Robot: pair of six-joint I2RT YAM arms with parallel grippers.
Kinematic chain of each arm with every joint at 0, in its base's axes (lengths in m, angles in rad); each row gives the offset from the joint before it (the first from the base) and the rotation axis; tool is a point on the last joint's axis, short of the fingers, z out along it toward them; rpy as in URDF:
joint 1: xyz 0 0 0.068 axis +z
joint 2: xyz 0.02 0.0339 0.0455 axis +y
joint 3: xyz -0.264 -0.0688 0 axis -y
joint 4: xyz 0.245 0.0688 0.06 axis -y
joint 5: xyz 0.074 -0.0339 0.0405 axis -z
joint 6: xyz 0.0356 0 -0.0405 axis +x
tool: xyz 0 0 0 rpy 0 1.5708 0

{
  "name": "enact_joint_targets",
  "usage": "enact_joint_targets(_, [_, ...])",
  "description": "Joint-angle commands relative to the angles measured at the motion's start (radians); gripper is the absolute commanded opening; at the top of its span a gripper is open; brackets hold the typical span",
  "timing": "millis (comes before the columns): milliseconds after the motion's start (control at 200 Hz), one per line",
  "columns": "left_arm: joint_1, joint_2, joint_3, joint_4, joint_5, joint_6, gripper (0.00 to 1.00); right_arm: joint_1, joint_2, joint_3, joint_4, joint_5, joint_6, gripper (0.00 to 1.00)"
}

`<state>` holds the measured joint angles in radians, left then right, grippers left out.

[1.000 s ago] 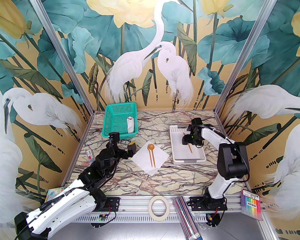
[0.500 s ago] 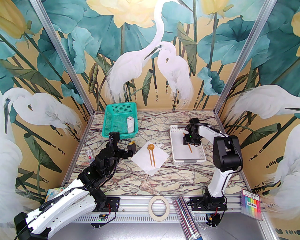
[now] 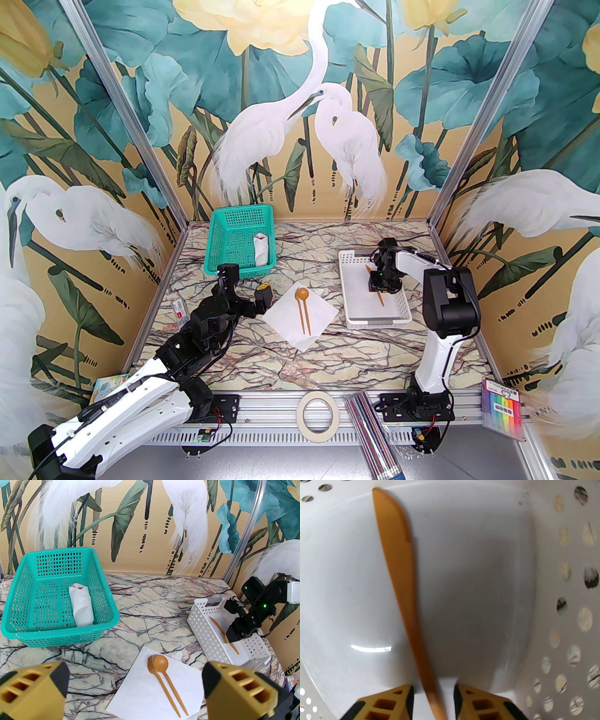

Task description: Place the utensils on the paper napkin and roll it up

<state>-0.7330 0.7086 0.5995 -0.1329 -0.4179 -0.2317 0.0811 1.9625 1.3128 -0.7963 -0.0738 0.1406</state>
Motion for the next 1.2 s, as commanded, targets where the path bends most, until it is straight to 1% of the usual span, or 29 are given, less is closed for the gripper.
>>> enact_joint_targets(0, [0.006, 0.002, 0.022, -0.014, -0.013, 0.003, 1.00, 0.003, 0.055, -0.001, -0.010, -0.008, 0.017, 0.31])
enact_joint_targets(215, [0.005, 0.000, 0.025, -0.017, -0.015, 0.005, 0.99, 0.003, 0.050, -0.018, -0.003, 0.037, 0.017, 0.22])
enact_joint_targets(365, [0.006, -0.002, 0.027, -0.020, -0.015, 0.006, 0.99, 0.003, 0.026, -0.025, 0.002, 0.051, 0.016, 0.17])
enact_joint_targets(790, [0.006, -0.001, 0.024, -0.017, -0.015, 0.000, 0.99, 0.005, -0.082, -0.048, 0.012, 0.026, 0.029, 0.17])
enact_joint_targets(1195, [0.006, 0.026, -0.023, -0.004, 0.036, -0.051, 0.99, 0.014, -0.245, -0.085, -0.006, -0.026, 0.056, 0.17])
